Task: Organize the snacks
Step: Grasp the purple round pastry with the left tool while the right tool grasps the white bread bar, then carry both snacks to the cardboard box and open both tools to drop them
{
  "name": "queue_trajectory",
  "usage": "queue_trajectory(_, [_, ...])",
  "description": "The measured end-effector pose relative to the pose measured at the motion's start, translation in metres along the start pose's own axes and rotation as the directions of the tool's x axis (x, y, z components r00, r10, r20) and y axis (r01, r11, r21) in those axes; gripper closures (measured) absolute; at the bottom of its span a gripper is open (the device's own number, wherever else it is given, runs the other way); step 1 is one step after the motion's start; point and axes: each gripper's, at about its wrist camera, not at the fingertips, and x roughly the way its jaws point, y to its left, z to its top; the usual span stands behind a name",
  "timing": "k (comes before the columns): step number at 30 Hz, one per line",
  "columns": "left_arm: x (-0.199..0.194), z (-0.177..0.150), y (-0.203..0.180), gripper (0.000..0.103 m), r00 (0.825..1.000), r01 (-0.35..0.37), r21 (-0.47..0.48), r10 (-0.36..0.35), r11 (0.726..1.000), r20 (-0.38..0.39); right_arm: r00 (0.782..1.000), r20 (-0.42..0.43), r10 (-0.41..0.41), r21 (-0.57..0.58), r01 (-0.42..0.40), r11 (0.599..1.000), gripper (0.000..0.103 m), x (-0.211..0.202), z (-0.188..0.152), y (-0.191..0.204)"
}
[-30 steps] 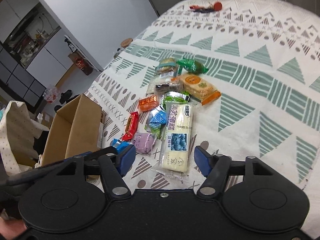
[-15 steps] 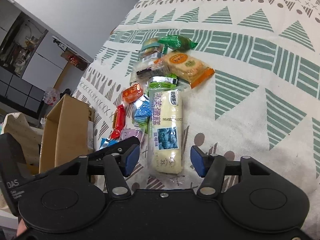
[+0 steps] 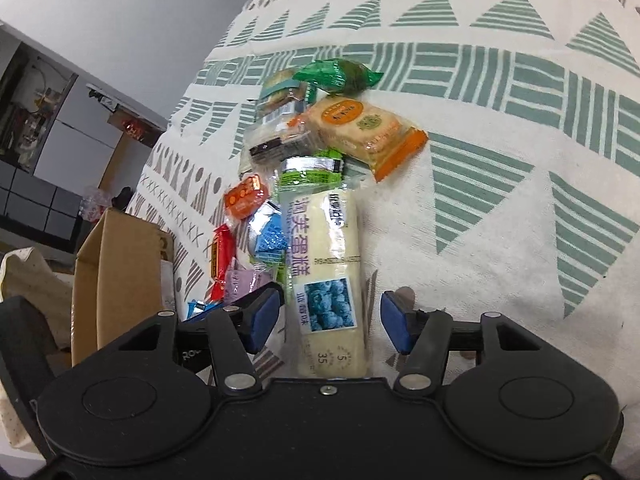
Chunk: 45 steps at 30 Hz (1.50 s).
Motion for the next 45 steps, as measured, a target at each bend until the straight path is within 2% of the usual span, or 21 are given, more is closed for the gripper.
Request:
queue_trajectory(1, [0.001,0.000,0.000,0.039,1.000,0.000,-0.002,0.000,1.000,0.003,1.000,-0.002,-0.002,0.004,0.002,1.000,0.046,0.001,0.000,0.000])
queue_trajectory(3, [0.001,0.000,0.001,0.052,1.000,0.010,-0.006,-0.010,1.000,0.009,1.000,-0.001,-0.001,0.004,0.001,1.000,0.046,0.002,0.000,0.000])
queue_trajectory(6, [-0.001,0.001,0.002,0.063,1.000,0.009,-0.017,-0.009,1.000,0.008,1.000,-0.006,-0.007,0.002,0.007,1.000,0.046,0.008,0.001,0.005])
queue_trajectory(10, [-0.005,0.001,0.005,0.067,1.000,0.024,-0.041,-0.024,0.999,0.007,1.000,0.007,-0.011,-0.032,0.011,0.999,0.047,0.015,0.003,0.010])
queue_trajectory(11, [-0.006,0.000,0.005,0.069,1.000,0.025,-0.042,-0.024,0.999,0.008,1.000,-0.002,-0.014,-0.044,0.014,0.999,0.050,0.019,0.007,0.010])
queue_trajectory(14, [-0.012,0.001,0.008,0.070,0.999,0.029,-0.055,-0.028,0.998,0.017,1.000,-0.019,-0.020,-0.048,0.020,0.999,0.059,0.024,0.019,0.012])
queue_trajectory(18, [-0.011,0.007,0.013,0.070,1.000,0.019,-0.069,-0.019,0.997,0.007,1.000,-0.009,-0.026,-0.089,0.025,0.996,0.069,0.024,0.008,0.012])
queue_trajectory(20, [-0.011,0.009,0.016,0.070,1.000,0.012,-0.090,-0.011,0.996,0.006,1.000,-0.008,-0.012,-0.070,0.012,0.997,0.072,0.023,0.015,0.012])
queue_trajectory(24, [-0.013,0.010,0.017,0.070,1.000,0.001,-0.091,-0.001,0.996,0.000,0.996,0.067,0.065,-0.105,-0.057,0.993,0.072,-0.003,0.013,0.017])
queue_trajectory(27, [-0.022,0.014,0.020,0.071,1.000,0.001,-0.124,0.001,0.992,0.018,0.997,0.044,0.067,-0.060,-0.064,0.996,0.073,-0.005,0.021,0.015])
queue_trajectory(31, [-0.036,0.025,0.019,0.071,1.000,0.010,-0.130,-0.007,0.992,0.024,0.993,0.040,0.115,-0.086,-0.111,0.990,0.073,-0.012,0.027,0.037])
queue_trajectory(33, [-0.045,0.033,0.022,0.071,1.000,0.007,-0.162,-0.003,0.987,0.023,0.993,0.036,0.109,-0.099,-0.105,0.990,0.073,-0.011,0.029,0.049])
queue_trajectory(40, [-0.077,0.057,0.025,0.071,0.997,0.021,-0.146,-0.010,0.989,0.078,0.989,0.042,0.140,-0.134,-0.133,0.982,0.073,-0.008,0.035,0.088])
queue_trajectory(45, [-0.095,0.068,0.043,0.071,0.994,0.019,-0.165,-0.002,0.986,0.106,0.985,0.038,0.166,-0.152,-0.159,0.976,0.073,-0.002,0.037,0.119])
